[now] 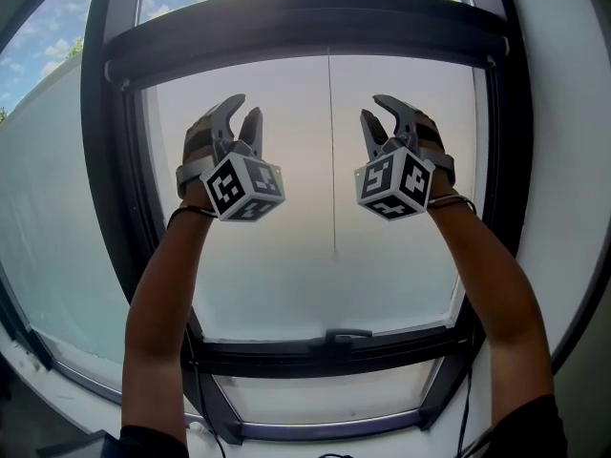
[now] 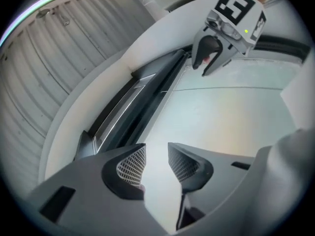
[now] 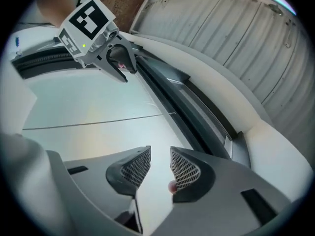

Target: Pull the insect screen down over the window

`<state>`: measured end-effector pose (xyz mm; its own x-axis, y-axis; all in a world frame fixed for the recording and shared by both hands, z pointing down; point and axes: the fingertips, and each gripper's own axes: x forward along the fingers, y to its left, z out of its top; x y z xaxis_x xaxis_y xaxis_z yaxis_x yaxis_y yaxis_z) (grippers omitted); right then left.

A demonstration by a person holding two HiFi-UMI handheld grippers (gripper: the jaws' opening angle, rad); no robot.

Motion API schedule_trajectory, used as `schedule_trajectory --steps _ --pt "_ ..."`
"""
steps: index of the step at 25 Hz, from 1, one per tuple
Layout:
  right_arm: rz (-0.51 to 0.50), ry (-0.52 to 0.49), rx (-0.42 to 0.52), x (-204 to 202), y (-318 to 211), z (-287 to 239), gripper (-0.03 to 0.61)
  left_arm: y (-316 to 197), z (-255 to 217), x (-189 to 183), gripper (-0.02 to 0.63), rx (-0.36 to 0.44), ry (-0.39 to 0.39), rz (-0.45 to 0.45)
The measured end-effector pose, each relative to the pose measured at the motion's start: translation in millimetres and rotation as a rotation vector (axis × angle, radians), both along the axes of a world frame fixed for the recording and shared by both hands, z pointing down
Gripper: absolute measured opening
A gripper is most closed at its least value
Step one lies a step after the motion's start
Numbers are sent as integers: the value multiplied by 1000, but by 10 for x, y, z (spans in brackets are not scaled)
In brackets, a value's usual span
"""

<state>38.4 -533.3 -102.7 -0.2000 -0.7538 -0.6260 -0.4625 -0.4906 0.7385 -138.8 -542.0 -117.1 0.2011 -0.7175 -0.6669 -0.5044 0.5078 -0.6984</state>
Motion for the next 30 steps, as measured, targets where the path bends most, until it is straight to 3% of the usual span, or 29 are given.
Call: schedule_trajectory --steps 7,11,18,24,30 --pt "213 154 32 157 -150 -496 178 -109 -455 13 202 -8 -155 -225" --pt "325 242 71 226 -223 -699 202 -137 -655 -9 215 22 -199 -327" --pt "430 351 106 121 -254 -941 221 -224 -845 -10 222 29 -224 -385" --pt "452 352 39 104 -402 -952 221 -410 -724 -132 241 -88 -234 -419" --pt "467 375 -45 136 -470 -939 221 -501 -779 -160 241 -120 -243 -420"
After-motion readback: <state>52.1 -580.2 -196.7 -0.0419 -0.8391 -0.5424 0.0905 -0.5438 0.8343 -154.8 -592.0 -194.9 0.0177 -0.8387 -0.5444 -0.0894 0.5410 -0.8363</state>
